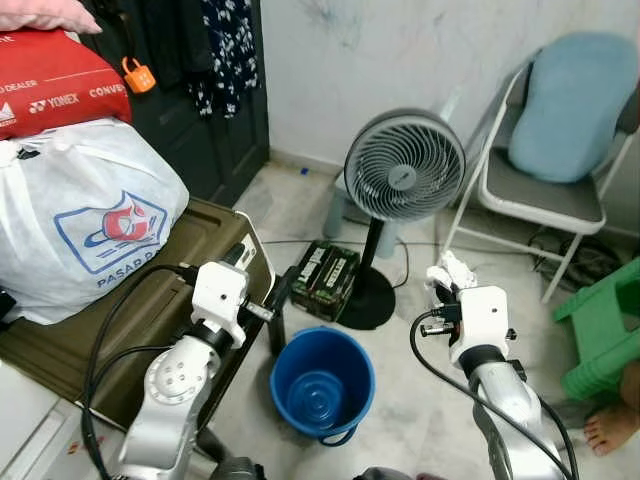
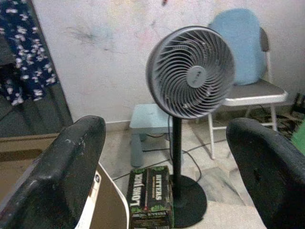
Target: Clean up the room
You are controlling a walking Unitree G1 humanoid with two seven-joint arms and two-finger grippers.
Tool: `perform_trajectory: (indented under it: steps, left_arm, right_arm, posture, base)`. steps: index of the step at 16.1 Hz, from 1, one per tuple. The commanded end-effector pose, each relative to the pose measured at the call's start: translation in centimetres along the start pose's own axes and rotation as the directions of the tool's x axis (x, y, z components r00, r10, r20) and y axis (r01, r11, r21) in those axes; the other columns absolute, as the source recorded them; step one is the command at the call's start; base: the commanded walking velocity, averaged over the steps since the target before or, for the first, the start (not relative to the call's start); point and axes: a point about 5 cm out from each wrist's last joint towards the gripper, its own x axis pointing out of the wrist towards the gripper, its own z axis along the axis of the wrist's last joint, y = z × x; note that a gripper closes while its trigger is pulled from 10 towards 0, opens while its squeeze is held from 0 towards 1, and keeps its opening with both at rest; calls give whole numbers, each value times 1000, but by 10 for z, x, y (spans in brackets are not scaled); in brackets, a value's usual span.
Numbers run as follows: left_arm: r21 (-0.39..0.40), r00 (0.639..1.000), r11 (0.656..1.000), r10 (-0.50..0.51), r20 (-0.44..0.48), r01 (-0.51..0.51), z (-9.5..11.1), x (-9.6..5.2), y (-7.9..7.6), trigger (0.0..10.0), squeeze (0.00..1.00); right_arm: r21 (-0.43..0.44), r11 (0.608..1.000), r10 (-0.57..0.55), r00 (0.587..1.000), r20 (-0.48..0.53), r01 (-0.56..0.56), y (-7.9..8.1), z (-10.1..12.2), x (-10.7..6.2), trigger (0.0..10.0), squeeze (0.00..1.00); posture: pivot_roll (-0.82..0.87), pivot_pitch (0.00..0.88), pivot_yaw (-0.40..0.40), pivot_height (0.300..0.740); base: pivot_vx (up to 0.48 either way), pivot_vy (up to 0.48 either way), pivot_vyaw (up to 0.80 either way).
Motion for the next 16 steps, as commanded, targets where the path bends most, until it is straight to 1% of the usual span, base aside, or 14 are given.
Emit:
perform_trajectory:
  steps: [1, 3, 4, 5, 6, 7, 9, 10, 13, 14, 15, 16]
  left_arm:
    - [49, 996, 995, -88, -3, 88, 5, -4, -5, 10000, 0]
    - [122, 984, 976, -175, -37, 178, 7, -12, -4, 10000, 0]
    - [143, 978, 967, -204, -55, 210, 10, -16, -1, 10000, 0]
    - [161, 969, 957, -233, -81, 243, 8, -22, 0, 10000, 0]
    - [186, 959, 943, -257, -116, 275, 4, -28, 3, 10000, 0]
    - [193, 957, 940, -260, -129, 282, 3, -31, 6, 10000, 0]
    - [189, 954, 942, -249, -166, 278, -2, -35, 13, 10000, 0]
    - [186, 953, 944, -240, -184, 273, -3, -39, 18, 10000, 0]
    - [198, 945, 937, -243, -220, 287, -5, -46, 25, 10000, 0]
    - [206, 939, 933, -246, -240, 297, -6, -50, 30, 10000, 0]
    - [210, 938, 931, -246, -243, 299, -4, -54, 31, 10000, 0]
    - [214, 937, 930, -243, -250, 298, 0, -64, 32, 10000, 0]
  right_arm:
    - [-30, 999, -24, 997, -72, 22, -8, -9, 9, 10000, 0]
    - [-21, 999, -44, 991, -127, 42, -17, -17, 20, 10000, 0]
    - [-16, 999, -48, 992, -117, 46, -19, -14, 24, 10000, 0]
    - [-12, 999, -41, 994, -106, 40, -18, -12, 29, 10000, 0]
    - [-3, 1000, -25, 995, -101, 25, -13, -10, 35, 10000, 0]
    - [1, 1000, -15, 995, -99, 15, -9, -8, 37, 10000, 0]
    - [20, 999, 31, 995, -94, -29, 6, -3, 46, 10000, 0]
    - [35, 997, 66, 994, -81, -64, 18, 2, 52, 10000, 0]
    - [81, 988, 133, 989, -60, -128, 40, 10, 62, 10000, 0]
    - [103, 978, 187, 981, -50, -181, 60, 17, 68, 10000, 0]
    - [99, 975, 204, 977, -62, -198, 67, 17, 71, 10000, 0]
    - [45, 973, 232, 966, -114, -228, 81, 14, 75, 10000, 0]
  posture:
    - [37, 124, -5, 740]
    - [78, 164, 29, 740]
    - [89, 177, 44, 740]
    - [99, 195, 58, 740]
    - [119, 220, 83, 740]
    - [128, 232, 91, 740]
    - [161, 275, 128, 740]
    - [181, 294, 147, 740]
    - [216, 316, 173, 740]
    - [256, 332, 191, 740]
    - [264, 336, 196, 740]
    - [279, 347, 205, 740]
  base:
    - [0, 0, 0]
    - [0, 0, 0]
    - [0, 0, 0]
    - [0, 0, 0]
    - [0, 0, 0]
    - [0, 0, 0]
    - [0, 0, 0]
    - [0, 0, 0]
    - [0, 0, 0]
    - [0, 0, 0]
    - [0, 0, 0]
    - [0, 0, 0]
